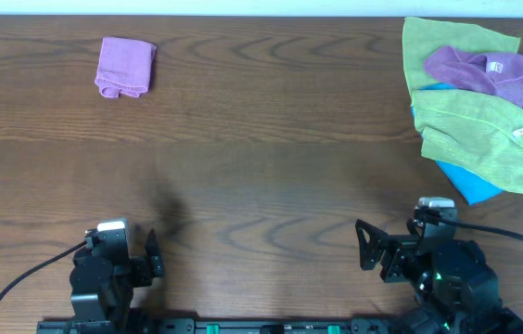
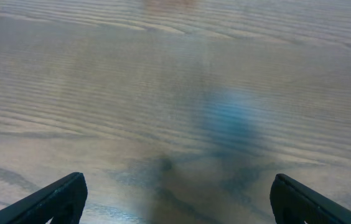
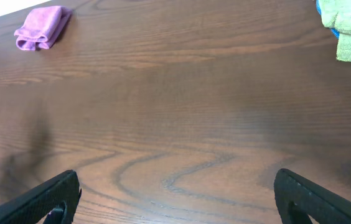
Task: Fold the cloth
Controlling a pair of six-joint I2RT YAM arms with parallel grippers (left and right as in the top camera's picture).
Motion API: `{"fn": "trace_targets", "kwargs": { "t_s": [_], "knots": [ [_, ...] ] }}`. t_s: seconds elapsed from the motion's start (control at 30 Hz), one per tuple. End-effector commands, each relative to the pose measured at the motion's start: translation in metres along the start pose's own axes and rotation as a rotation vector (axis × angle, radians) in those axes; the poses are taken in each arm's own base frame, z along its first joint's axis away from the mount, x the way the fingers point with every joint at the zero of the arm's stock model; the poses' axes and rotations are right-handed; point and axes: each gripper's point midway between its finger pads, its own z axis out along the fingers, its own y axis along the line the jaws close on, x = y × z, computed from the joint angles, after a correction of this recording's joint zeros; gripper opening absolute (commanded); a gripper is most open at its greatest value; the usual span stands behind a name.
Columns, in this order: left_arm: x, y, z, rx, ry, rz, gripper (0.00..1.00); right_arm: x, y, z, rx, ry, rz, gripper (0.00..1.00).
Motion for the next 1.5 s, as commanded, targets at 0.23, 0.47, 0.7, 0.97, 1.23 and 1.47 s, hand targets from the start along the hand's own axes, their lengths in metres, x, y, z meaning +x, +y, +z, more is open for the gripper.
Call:
{"fn": "trace_targets", "kwargs": {
  "t_s": [0.23,0.47,0.7,0.97,1.23,1.47],
  "knots": [
    [0.0,0.003,-0.001,-0.018,-0.016,0.009,0.95,0.0,-0.001,0.0,0.004,-0.002,0.015,0.99],
    [0.0,0.003,-0.001,-0.018,-0.016,0.009,0.95,0.0,-0.001,0.0,0.004,-0.002,0.015,0.99],
    [0.0,0.003,-0.001,-0.019,-0.016,0.009,0.95,0.0,-0.001,0.0,0.004,-0.002,0.015,0.99],
    [0.0,0.003,-0.001,-0.019,-0.016,0.009,0.95,0.0,-0.001,0.0,0.004,-0.002,0.015,0.99],
    [0.0,0.003,-0.001,-0.019,-0.016,0.009,0.95,-0.007,-0.018,0.0,0.086,-0.043,0.037,0.99],
    [0.0,0.003,-0.001,-0.019,-0.016,0.009,0.95,0.004,-0.051,0.021,0.187,-0.067,-0.022,0.99]
  ]
}}
